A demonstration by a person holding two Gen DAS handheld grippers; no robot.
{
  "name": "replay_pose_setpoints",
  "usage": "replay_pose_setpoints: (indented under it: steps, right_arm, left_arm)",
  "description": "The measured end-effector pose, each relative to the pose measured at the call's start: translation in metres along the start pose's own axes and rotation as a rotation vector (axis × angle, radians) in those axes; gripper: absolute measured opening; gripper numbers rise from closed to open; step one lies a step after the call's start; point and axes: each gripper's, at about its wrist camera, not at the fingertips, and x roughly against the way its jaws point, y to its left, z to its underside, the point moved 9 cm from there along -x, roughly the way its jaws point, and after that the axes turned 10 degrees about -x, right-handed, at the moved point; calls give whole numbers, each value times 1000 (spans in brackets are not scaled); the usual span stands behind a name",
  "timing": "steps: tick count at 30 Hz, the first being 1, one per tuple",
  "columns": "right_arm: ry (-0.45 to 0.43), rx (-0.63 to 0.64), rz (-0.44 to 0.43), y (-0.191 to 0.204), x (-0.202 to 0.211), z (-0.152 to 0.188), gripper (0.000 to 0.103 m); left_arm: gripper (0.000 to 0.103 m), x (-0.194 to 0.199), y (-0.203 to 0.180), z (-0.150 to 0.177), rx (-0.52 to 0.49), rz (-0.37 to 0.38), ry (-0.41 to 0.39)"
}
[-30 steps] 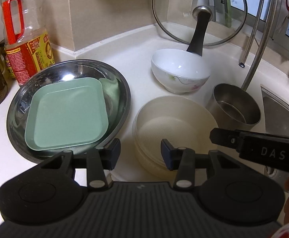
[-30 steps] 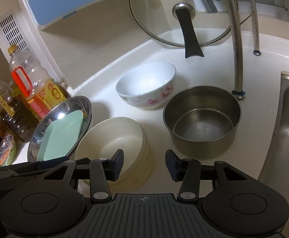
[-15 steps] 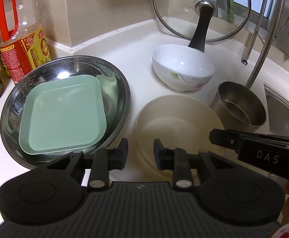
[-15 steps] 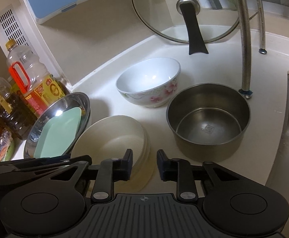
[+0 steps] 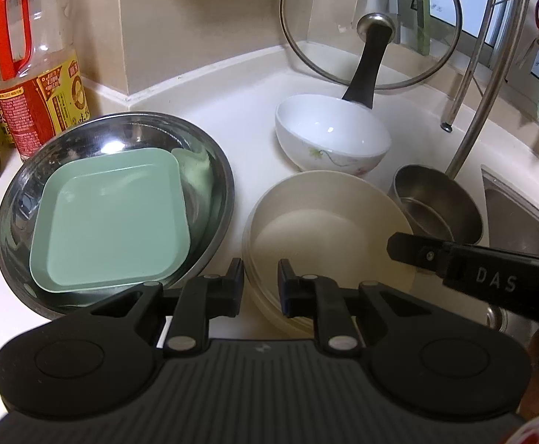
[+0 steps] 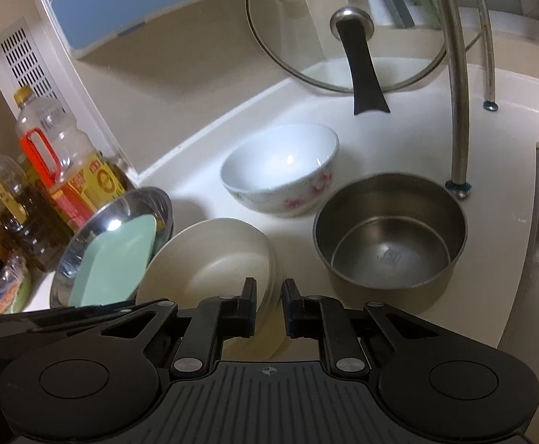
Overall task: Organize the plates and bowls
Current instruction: 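Lift the cream bowl with both grippers and carry it over the white floral bowl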
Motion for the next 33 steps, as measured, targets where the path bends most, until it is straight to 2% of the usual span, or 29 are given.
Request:
replay_pose_setpoints:
  steps: [14,23,33]
  right_arm:
    - [-75,-8,-45,12,24,-47,14]
    - [-135,4,-38,9,19,-96,14]
    - [-146,-21,-13,-5,-5,-129,15]
  left_arm:
    - [17,22,-6,-55,-11,22,-120]
    - [17,5,-13,-102,-37,34,-175]
    - [17,-28,-17,-133,-58,46,-172]
